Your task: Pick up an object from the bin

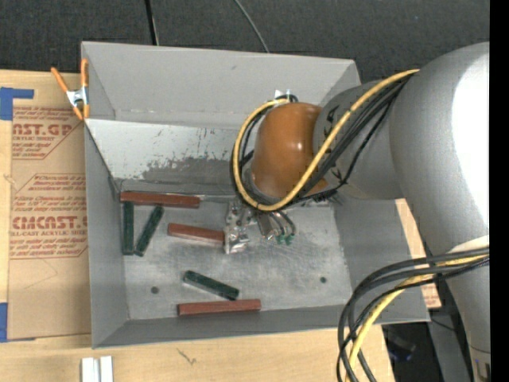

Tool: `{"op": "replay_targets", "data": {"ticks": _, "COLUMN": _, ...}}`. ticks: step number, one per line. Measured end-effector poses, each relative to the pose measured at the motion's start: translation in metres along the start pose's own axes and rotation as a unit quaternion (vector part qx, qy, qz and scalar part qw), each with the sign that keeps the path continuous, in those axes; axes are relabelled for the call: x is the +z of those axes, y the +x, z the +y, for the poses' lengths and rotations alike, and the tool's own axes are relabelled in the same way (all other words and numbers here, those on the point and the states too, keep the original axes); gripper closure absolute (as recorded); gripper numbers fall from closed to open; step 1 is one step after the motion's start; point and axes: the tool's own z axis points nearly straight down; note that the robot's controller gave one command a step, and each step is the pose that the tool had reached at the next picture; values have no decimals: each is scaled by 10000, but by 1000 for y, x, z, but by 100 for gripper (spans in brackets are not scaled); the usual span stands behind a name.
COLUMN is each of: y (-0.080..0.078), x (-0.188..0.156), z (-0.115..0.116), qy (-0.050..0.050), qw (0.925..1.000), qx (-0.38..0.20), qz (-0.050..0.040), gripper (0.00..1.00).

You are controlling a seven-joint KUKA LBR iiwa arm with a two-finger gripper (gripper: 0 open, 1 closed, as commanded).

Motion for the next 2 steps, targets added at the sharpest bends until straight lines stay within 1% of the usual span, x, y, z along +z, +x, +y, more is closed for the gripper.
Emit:
{"op": "replay_targets", "data": {"ticks": 1, "y": -6, "x": -35, "z": 3, "qy": 0, "qw": 9999, "qx": -13, "qz": 156, "gripper": 100}}
{"op": "replay_targets", "data": {"ticks": 2, "y": -2, "x": -93, "z": 3, "qy": -4, "qw": 9998, "qx": 6, "qz": 174, "gripper": 100}}
